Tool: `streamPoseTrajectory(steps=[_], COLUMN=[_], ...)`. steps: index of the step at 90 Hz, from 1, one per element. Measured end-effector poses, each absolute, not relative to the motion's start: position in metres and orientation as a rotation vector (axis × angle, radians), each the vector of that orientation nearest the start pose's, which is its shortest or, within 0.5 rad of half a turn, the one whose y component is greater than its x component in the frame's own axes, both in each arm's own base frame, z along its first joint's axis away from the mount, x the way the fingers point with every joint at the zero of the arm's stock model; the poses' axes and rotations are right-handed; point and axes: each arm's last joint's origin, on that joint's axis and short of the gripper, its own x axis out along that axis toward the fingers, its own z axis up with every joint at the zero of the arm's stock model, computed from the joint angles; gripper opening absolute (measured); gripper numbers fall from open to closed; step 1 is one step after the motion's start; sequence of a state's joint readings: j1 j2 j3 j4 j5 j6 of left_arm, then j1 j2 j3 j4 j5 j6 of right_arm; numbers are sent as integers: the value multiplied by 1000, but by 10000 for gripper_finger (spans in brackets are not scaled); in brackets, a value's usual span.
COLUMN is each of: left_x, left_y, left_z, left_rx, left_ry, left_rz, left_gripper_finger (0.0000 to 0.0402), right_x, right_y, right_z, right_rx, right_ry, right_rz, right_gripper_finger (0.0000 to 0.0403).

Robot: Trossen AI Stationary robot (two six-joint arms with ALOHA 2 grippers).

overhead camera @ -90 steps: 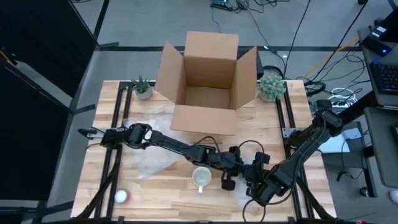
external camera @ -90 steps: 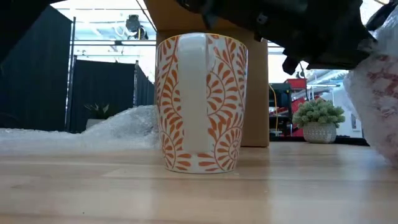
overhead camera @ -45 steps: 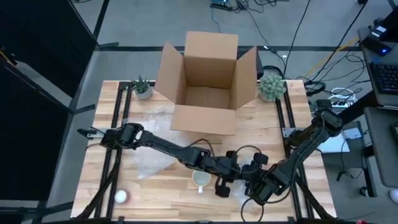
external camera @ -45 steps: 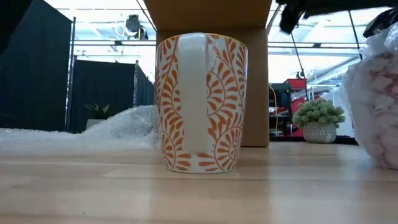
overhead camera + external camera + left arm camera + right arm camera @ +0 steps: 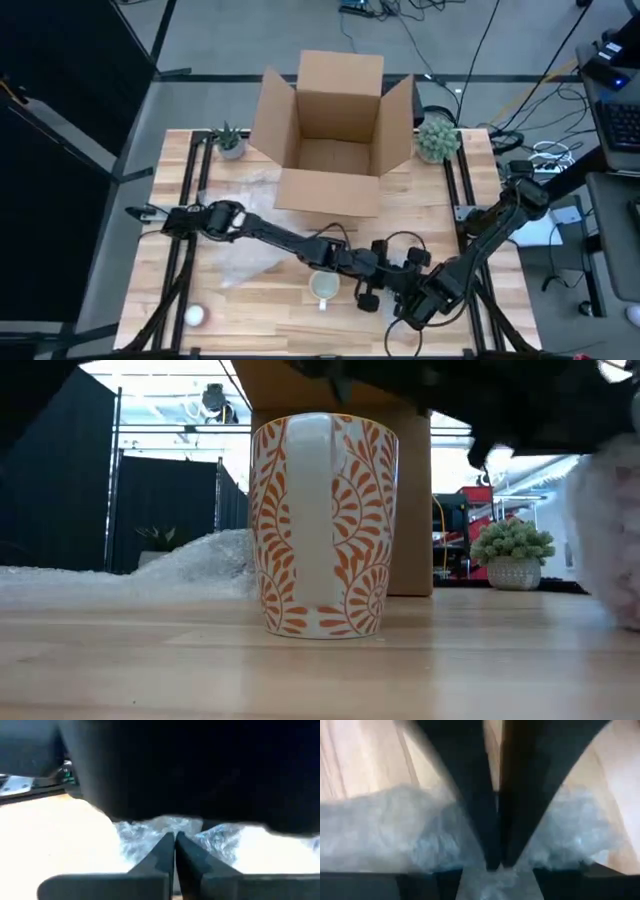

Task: Wrap mug
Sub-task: Wrap the red cup with the bubble wrap

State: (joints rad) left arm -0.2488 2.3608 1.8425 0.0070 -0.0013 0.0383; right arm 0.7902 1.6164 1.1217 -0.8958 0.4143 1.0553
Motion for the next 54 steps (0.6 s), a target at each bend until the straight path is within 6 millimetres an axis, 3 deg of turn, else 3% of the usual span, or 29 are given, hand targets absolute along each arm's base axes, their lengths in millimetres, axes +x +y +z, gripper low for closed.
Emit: streamPoseTrajectory(steps=[21,54], left_x=[519,518], left_y=[-130,-130], left_z=[172,172], left_rx=[94,94], left_ry=[497,508], left_rz=[-249,-249], left_gripper_finger=[0,0], right_x=[212,198], right_y=[204,214], right_z=[219,274], right_rx=[147,70], right_ry=[1141,1182], right_rz=[-267,-220], right_gripper_finger=[199,190])
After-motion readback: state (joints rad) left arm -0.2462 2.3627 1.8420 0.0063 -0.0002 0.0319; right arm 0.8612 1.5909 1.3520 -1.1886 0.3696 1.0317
